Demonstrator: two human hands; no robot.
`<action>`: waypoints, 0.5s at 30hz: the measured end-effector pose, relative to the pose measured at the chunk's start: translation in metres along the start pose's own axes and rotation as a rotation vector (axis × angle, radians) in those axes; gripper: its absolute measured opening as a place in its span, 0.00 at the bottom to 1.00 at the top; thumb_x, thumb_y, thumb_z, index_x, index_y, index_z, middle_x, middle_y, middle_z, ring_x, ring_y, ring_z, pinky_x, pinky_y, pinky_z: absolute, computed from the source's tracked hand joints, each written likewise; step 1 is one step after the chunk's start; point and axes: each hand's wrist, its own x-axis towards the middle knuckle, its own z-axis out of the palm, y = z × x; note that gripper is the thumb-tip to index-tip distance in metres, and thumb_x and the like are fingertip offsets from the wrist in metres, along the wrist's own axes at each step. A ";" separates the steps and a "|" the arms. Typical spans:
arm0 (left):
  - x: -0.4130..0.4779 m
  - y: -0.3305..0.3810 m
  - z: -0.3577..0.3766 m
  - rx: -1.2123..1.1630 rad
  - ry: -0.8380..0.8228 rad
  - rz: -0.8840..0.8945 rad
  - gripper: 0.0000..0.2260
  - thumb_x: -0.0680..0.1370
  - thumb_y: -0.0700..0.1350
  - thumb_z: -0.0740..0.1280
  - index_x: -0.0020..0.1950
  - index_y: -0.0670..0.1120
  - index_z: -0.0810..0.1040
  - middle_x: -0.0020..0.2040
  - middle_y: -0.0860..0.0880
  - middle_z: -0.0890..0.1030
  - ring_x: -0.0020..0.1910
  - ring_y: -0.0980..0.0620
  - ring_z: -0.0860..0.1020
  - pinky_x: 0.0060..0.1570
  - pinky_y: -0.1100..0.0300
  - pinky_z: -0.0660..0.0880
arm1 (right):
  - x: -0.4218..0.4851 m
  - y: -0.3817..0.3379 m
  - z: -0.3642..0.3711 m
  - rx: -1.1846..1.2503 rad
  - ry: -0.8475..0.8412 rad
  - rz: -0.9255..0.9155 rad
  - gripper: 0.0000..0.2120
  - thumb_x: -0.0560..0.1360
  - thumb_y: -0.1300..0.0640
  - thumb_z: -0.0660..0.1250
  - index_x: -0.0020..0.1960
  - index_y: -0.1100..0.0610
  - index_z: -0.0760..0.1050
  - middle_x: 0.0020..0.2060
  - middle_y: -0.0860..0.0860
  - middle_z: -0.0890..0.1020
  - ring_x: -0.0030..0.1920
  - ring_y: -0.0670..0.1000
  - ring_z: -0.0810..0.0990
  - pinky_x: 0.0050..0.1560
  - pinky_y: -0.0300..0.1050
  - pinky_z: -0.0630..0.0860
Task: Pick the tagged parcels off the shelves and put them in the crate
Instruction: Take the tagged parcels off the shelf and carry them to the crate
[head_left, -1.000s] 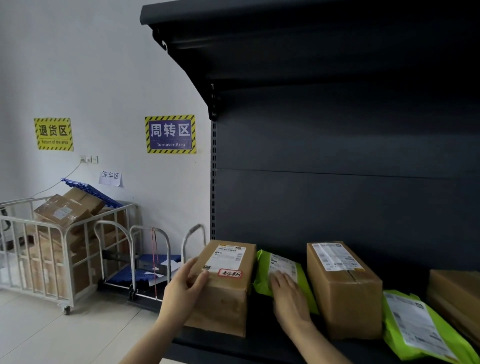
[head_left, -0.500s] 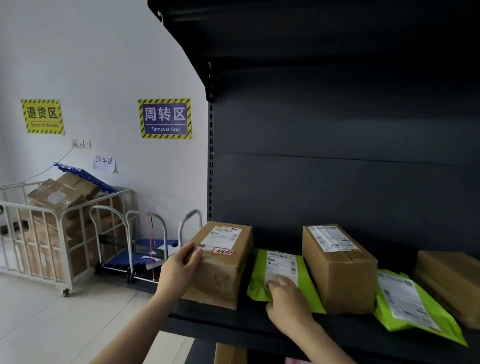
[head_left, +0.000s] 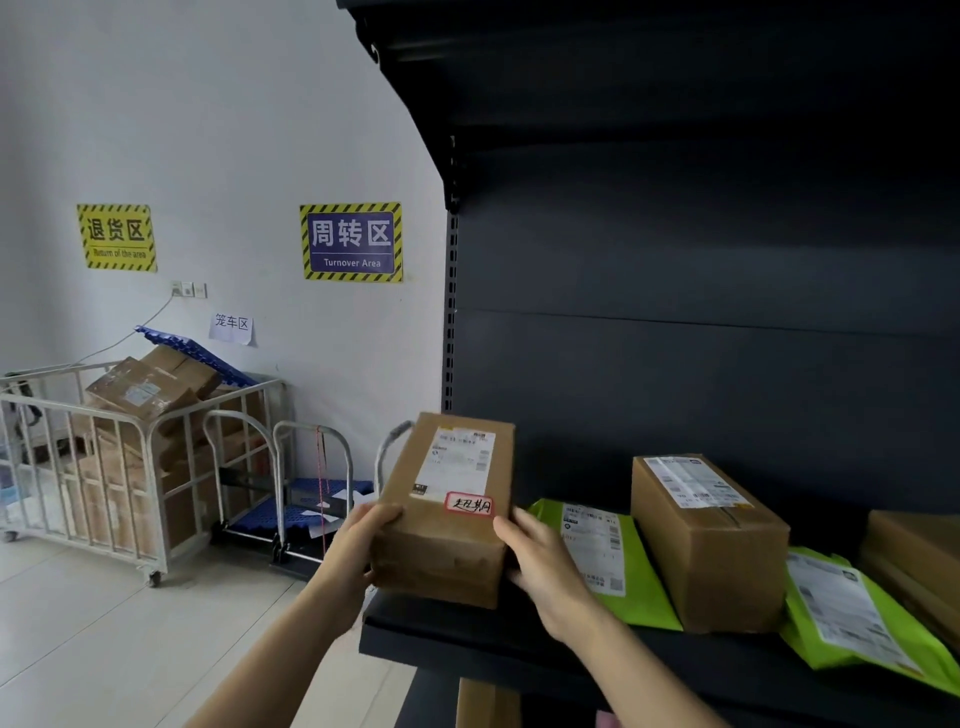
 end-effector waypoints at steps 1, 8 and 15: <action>-0.004 0.002 -0.004 -0.051 -0.018 0.028 0.07 0.76 0.50 0.63 0.53 0.51 0.73 0.57 0.42 0.74 0.53 0.42 0.73 0.49 0.48 0.72 | -0.004 -0.002 0.002 0.019 0.001 -0.026 0.14 0.78 0.53 0.61 0.63 0.50 0.74 0.58 0.46 0.80 0.58 0.44 0.77 0.62 0.43 0.72; -0.016 0.020 -0.007 -0.108 -0.268 0.094 0.29 0.65 0.53 0.69 0.65 0.56 0.67 0.60 0.47 0.74 0.54 0.46 0.75 0.38 0.54 0.77 | -0.025 -0.020 -0.010 -0.089 -0.036 -0.209 0.15 0.78 0.54 0.61 0.58 0.34 0.69 0.51 0.30 0.79 0.54 0.30 0.76 0.49 0.27 0.73; -0.007 0.013 0.032 -0.145 -0.355 0.240 0.22 0.66 0.50 0.68 0.60 0.57 0.75 0.54 0.50 0.83 0.50 0.49 0.80 0.44 0.54 0.75 | -0.050 -0.037 -0.042 -0.267 0.083 -0.246 0.24 0.78 0.51 0.60 0.73 0.49 0.61 0.65 0.41 0.73 0.64 0.39 0.71 0.64 0.35 0.69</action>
